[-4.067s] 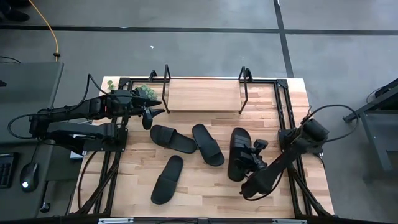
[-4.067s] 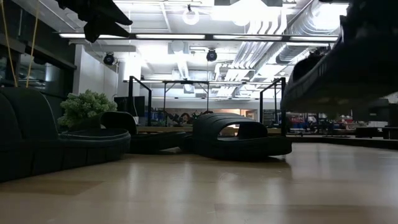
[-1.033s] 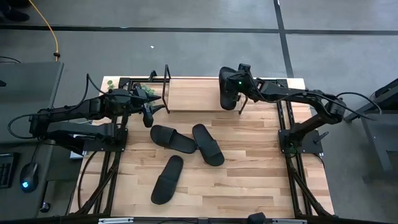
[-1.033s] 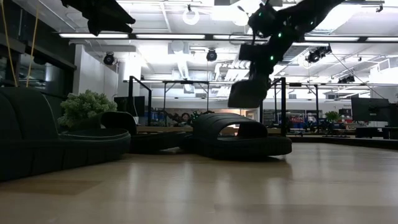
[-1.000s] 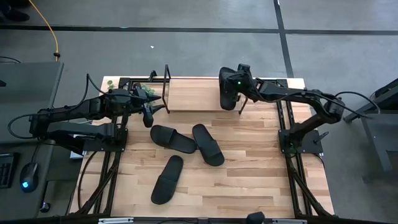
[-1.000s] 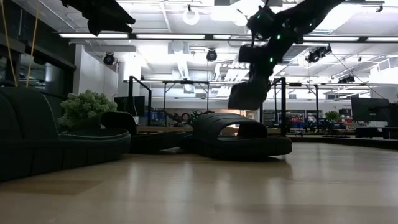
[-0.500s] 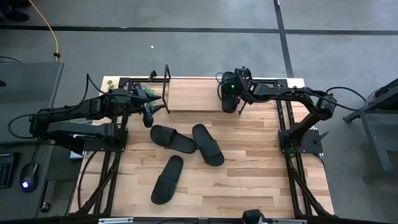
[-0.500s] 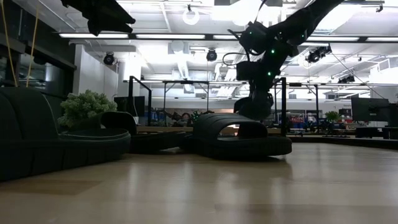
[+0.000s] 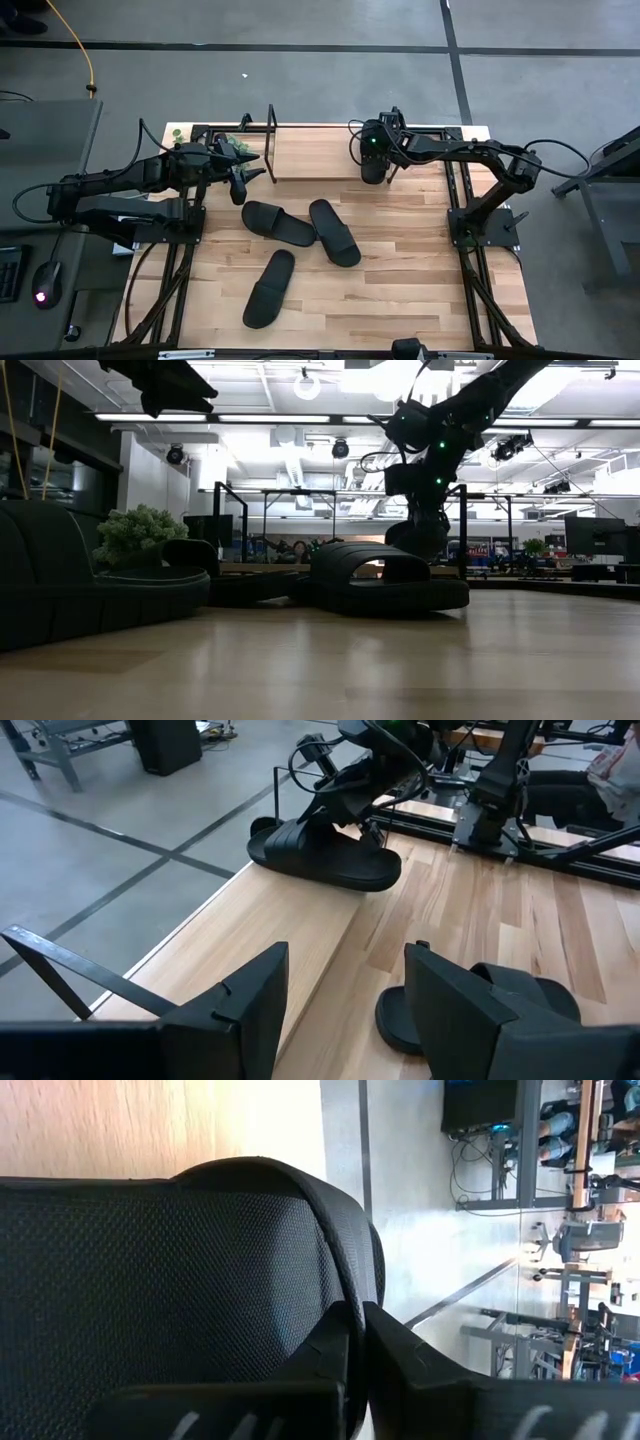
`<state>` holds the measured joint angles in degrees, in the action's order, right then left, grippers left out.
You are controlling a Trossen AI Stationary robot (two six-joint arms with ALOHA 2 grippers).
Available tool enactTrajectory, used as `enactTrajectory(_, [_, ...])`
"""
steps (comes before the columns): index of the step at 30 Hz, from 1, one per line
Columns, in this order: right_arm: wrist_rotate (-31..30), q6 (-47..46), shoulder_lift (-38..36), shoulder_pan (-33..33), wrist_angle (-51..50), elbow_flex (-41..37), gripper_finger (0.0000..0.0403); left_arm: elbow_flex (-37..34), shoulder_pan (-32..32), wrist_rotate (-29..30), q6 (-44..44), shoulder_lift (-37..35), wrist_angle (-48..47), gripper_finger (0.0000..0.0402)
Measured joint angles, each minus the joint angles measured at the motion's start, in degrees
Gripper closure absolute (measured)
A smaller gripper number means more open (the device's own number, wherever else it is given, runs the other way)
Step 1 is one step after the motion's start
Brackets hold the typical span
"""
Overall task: Pick and place slides into the shelf
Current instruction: Put the black slide on the shelf
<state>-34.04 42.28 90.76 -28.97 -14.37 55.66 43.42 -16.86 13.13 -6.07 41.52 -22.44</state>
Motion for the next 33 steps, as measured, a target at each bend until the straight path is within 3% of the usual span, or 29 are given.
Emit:
enactTrajectory(13, [-2.6, 0.1, 0.0, 0.0, -1.2, 0.0, 0.0403, 0.0, 0.0, 0.0, -0.1, 0.0, 0.0, 0.0218])
enactTrajectory(33, [-0.4, -1.1, 0.0, 0.2, -2.9, 0.0, 0.0402, 0.0, 0.0, 0.0, 0.0, 0.0, 0.0, 0.0218])
